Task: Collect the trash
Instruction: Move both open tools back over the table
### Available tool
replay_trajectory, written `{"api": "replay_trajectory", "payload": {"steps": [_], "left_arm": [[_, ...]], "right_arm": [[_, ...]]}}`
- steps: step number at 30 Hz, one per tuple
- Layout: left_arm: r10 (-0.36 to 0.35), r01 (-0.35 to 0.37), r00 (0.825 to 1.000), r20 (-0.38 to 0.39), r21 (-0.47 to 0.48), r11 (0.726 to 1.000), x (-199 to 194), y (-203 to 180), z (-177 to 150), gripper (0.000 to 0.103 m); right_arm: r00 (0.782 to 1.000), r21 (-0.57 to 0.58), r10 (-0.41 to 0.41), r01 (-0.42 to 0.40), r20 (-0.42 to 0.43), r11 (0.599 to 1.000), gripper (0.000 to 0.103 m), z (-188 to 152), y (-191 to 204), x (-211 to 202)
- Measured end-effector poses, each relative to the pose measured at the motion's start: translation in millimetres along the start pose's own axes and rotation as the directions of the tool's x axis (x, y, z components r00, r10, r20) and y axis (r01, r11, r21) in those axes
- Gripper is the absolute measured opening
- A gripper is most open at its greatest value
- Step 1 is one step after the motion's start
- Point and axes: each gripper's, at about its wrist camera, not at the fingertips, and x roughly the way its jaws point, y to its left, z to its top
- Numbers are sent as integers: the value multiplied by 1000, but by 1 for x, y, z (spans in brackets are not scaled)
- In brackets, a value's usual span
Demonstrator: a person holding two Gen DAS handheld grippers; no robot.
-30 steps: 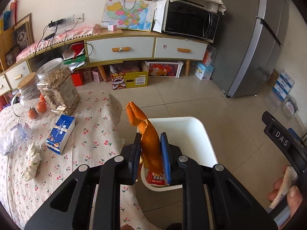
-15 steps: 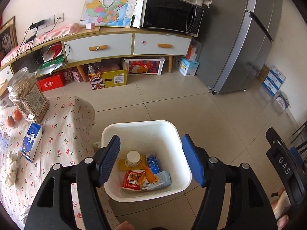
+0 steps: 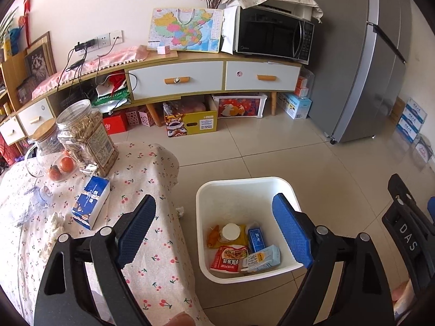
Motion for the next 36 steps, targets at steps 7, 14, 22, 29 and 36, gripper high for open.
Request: {"api": "replay_trajectory", "payload": {"steps": [7, 14, 22, 29, 36], "left_arm": [[53, -52, 999, 11, -37, 998, -12, 42, -6, 88], [96, -95, 995, 3, -84, 992, -17, 83, -14, 88], [154, -156, 988, -26, -146, 977, -19, 134, -27, 88], [197, -205, 979, -60, -177, 963, -19, 174, -41, 88], [239, -254, 966, -95, -204, 945, -17, 215, -47, 88]], "right_arm": [[998, -68, 55, -54, 21, 996, 96, -8, 38, -17], [992, -134, 122, -118, 21, 984, 96, -21, 78, -38], [981, -213, 193, -184, 23, 960, 96, -37, 124, -60], [974, -262, 227, -218, 4, 940, 96, -50, 160, -72], [964, -307, 264, -261, -31, 915, 96, -65, 199, -81]]}}
